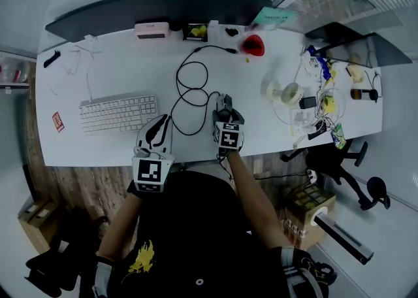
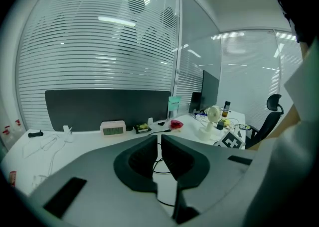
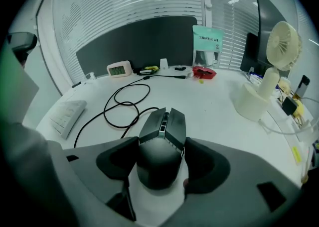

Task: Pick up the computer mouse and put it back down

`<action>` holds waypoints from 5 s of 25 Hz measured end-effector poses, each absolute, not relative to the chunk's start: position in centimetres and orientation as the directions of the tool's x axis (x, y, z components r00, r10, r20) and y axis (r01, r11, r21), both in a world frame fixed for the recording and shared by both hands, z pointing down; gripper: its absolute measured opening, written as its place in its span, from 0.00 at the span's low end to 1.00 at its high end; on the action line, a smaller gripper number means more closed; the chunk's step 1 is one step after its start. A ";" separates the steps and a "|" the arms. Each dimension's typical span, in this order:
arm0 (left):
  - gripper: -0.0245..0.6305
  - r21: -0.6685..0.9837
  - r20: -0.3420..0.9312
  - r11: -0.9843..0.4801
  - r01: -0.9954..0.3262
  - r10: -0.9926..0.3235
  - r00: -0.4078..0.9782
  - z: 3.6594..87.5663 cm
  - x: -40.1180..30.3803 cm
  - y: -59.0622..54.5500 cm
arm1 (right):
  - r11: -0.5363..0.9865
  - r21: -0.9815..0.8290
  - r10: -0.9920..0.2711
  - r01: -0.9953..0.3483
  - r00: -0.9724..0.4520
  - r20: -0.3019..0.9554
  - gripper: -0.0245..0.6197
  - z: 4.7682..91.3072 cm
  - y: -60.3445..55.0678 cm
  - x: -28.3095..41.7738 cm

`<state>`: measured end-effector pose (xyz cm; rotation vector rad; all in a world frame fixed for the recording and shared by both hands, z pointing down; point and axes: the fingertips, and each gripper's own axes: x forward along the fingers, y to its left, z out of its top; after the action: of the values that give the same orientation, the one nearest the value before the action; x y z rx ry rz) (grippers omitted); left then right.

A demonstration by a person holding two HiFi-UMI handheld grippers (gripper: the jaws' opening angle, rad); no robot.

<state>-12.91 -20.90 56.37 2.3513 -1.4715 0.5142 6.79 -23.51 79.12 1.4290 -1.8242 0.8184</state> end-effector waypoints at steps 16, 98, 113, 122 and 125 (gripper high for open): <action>0.09 0.038 0.390 -0.438 -0.898 -0.821 0.417 52.4 -12.4 -16.8 | 0.291 -0.020 -0.714 -0.957 -0.231 0.661 0.49 69.0 -23.5 7.0; 0.08 -0.032 0.294 -0.357 -0.933 -0.896 0.333 50.2 -15.6 -20.7 | 0.352 -0.019 -0.787 -0.936 -0.307 0.536 0.49 59.7 -26.1 5.4; 0.08 0.067 0.500 -0.365 -0.929 -0.793 0.348 60.2 -11.8 -17.1 | 0.255 -0.051 -0.614 -0.966 -0.202 0.763 0.49 77.7 -22.4 6.8; 0.08 0.068 0.475 -0.367 -0.928 -0.806 0.353 58.6 -11.8 -15.7 | 0.226 -0.044 -0.664 -0.973 -0.187 0.724 0.56 76.9 -21.5 7.5; 0.08 0.063 0.448 -0.371 -0.927 -0.819 0.358 56.9 -11.8 -15.2 | 0.214 -0.044 -0.733 -0.976 -0.190 0.653 0.51 72.8 -20.8 8.2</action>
<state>-11.83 -15.23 56.87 2.3197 -1.5451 0.4977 8.23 -20.79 72.85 1.5759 -1.9919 0.6355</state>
